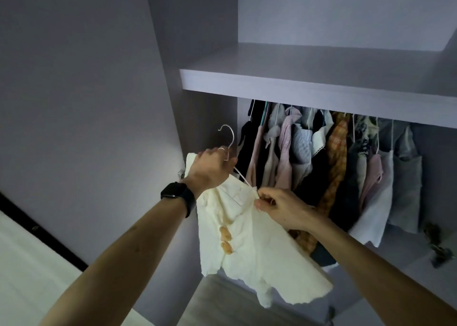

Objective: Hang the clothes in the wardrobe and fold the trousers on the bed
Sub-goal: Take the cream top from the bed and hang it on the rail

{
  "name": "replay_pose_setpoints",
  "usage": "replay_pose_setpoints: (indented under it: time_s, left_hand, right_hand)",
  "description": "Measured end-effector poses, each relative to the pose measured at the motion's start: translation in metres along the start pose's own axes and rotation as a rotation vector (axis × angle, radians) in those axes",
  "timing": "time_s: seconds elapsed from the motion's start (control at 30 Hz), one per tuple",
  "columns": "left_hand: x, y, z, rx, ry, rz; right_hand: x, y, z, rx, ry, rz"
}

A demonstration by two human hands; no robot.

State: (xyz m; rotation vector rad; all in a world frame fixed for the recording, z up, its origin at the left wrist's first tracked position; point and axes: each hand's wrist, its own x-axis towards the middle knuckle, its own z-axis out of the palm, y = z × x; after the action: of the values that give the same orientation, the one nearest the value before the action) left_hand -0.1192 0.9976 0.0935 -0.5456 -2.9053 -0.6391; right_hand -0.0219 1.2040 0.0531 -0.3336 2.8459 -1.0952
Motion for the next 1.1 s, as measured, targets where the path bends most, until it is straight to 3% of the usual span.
replay_pose_setpoints:
  time_s: [0.1, 0.27, 0.43, 0.57, 0.73, 0.87, 1.1]
  left_hand:
    - [-0.008, -0.026, 0.008, 0.245, -0.035, 0.022]
    - [0.0, -0.083, -0.019, 0.743, 0.173, 0.023]
    - [0.014, -0.127, -0.035, 0.975, 0.357, -0.04]
    - [0.026, -0.154, -0.024, 1.221, 0.451, 0.021]
    - [0.036, -0.173, -0.014, 1.282, 0.547, 0.12]
    - [0.048, -0.178, -0.005, 1.184, 0.52, 0.076]
    - [0.043, -0.179, -0.001, 1.287, 0.518, 0.138]
  right_hand:
    - [0.009, -0.001, 0.024, 0.062, 0.046, 0.113]
    - [0.069, -0.018, 0.051, 0.193, 0.107, 0.248]
    - [0.154, -0.032, 0.072, 0.14, 0.168, 0.335]
    - [0.23, -0.028, 0.081, 0.095, 0.232, 0.394]
    - [0.29, 0.001, 0.083, 0.103, 0.434, 0.416]
    - [0.326, 0.017, 0.072, 0.022, 0.582, 0.391]
    - [0.371, 0.005, 0.047, -0.061, 0.656, 0.354]
